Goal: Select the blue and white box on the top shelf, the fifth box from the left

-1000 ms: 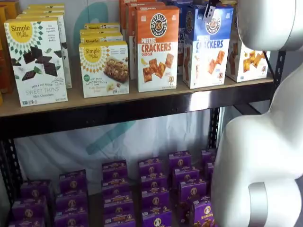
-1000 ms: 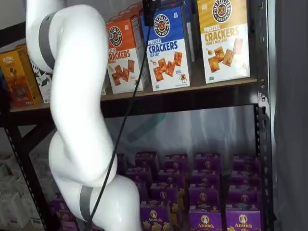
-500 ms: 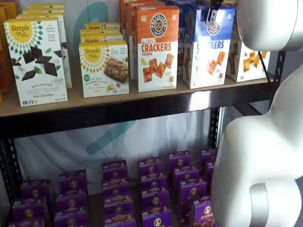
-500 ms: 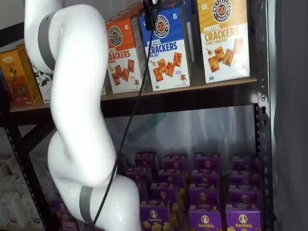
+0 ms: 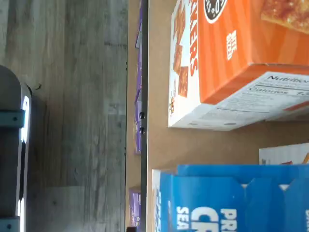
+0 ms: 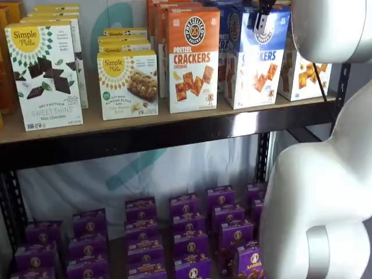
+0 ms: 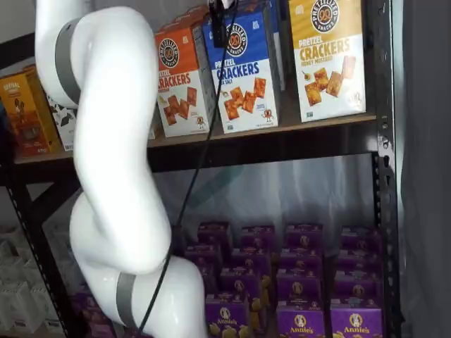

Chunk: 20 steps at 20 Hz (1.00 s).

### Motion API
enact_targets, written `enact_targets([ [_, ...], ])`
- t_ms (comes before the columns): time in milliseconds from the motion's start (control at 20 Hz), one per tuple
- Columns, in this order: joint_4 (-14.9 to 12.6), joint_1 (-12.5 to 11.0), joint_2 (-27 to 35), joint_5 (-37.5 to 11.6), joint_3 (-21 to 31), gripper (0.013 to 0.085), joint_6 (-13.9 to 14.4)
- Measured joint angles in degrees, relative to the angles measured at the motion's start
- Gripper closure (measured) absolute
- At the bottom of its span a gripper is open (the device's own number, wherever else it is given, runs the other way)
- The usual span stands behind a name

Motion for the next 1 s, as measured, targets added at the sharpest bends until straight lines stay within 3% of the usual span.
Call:
enact_targets([
  [150,0.2,-0.1,-0.1,0.0,0.1,0.025,0.0],
  [250,0.3,-0.1,-0.1,-0.1,0.2,0.033,0.0],
  [650,0.3,-0.1,-0.3,-0.5,0.7,0.033,0.0],
  [800,0.4,-0.1,-0.3,-0.4,0.6,0.041,0.0],
  [1000,0.4,0.0,-0.1,0.5,0.0,0.041,0.1],
])
